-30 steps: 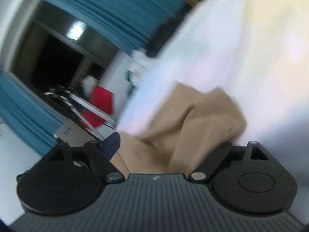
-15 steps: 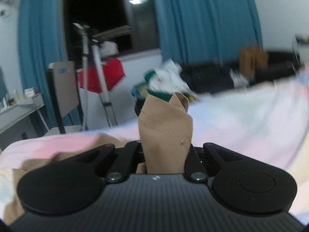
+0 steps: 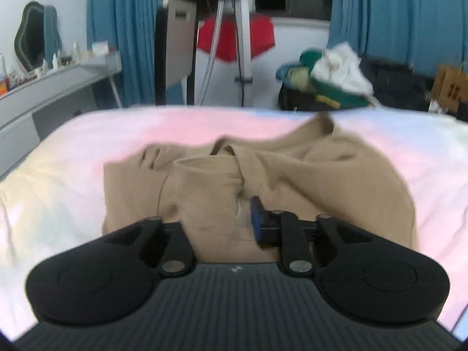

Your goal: Fold clothes

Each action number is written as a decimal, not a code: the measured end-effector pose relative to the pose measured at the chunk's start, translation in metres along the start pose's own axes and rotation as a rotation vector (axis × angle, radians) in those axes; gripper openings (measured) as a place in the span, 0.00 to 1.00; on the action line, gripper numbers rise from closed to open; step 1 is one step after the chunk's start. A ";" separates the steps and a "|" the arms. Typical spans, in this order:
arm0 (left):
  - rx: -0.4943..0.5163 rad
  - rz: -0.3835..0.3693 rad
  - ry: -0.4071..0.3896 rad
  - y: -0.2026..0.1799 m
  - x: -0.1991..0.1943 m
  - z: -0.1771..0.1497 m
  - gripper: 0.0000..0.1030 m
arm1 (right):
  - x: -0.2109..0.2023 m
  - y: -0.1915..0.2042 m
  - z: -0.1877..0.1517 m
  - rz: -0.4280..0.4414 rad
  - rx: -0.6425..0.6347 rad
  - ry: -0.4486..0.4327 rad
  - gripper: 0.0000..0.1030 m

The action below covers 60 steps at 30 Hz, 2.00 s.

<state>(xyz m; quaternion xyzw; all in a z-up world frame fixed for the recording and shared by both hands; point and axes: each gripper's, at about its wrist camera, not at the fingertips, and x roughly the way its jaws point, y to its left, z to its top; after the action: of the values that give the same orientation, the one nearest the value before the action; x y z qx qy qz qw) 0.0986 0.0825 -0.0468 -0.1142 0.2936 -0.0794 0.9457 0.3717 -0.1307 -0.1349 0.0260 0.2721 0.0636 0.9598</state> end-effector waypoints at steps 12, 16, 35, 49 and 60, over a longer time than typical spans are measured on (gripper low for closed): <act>0.019 0.005 -0.008 -0.016 -0.003 -0.002 0.82 | -0.202 -0.016 -0.002 0.195 0.184 -0.122 0.76; 0.043 0.014 -0.037 -0.029 -0.021 -0.006 0.82 | -0.284 -0.024 -0.039 0.155 0.218 -0.154 0.76; 0.182 -0.197 0.098 -0.166 -0.032 -0.069 0.72 | -0.399 -0.110 -0.123 -0.152 0.482 -0.416 0.77; 0.353 -0.227 0.314 -0.264 0.076 -0.143 0.09 | -0.382 -0.170 -0.148 -0.159 0.631 -0.478 0.79; 0.046 -0.331 0.418 -0.154 0.045 -0.065 0.01 | -0.382 -0.164 -0.148 -0.104 0.611 -0.508 0.79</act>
<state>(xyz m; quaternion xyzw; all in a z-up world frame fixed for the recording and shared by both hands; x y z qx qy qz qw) 0.0848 -0.0866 -0.0822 -0.1201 0.4580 -0.2615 0.8411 -0.0104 -0.3425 -0.0761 0.3114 0.0335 -0.0776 0.9465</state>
